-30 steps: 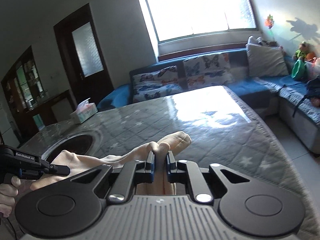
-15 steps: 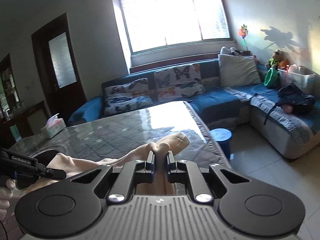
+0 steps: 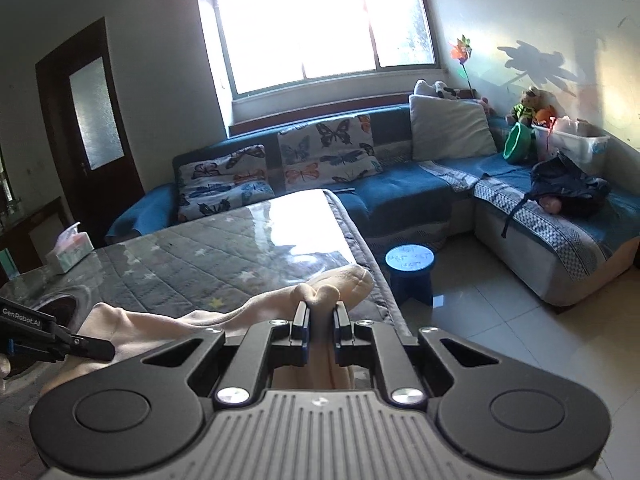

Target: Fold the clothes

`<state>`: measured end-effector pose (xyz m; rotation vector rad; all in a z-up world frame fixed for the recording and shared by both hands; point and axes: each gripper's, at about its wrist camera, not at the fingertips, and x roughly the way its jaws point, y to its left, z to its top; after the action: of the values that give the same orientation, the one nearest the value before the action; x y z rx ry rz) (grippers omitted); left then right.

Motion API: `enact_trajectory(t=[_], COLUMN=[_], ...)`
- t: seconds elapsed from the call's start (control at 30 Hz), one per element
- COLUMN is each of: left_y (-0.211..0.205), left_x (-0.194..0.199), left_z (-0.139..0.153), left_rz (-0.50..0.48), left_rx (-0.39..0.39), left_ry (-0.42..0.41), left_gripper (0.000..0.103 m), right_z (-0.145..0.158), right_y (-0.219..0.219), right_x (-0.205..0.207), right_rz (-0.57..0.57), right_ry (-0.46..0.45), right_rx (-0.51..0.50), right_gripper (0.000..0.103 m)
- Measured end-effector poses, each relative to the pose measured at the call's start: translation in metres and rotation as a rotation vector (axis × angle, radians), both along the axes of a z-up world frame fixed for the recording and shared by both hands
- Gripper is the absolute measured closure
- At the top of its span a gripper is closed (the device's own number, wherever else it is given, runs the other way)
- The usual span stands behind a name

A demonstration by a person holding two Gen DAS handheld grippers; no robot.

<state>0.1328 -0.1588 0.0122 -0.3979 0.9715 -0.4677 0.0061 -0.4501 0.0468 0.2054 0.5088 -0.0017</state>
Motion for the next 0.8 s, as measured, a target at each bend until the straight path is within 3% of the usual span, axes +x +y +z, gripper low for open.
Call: enact_trajectory(t=[0.67,0.8], left_y=[-0.007,-0.008], left_x=[-0.011,-0.013], left_z=[-0.015,-0.014], left_rz=[-0.060,-0.057], left_rx=[0.058,0.075], left_ry=[0.031,0.023], left_gripper=[0.088,0.082], right_z=[-0.036,-0.039], right_y=[-0.016,-0.018], right_x=[0.002,-0.002], right_rz=[-0.017,-0.025], right_ry=[0.129,0.148], right_rx=[0.000,-0.011], right_gripper=[0.093,0.090])
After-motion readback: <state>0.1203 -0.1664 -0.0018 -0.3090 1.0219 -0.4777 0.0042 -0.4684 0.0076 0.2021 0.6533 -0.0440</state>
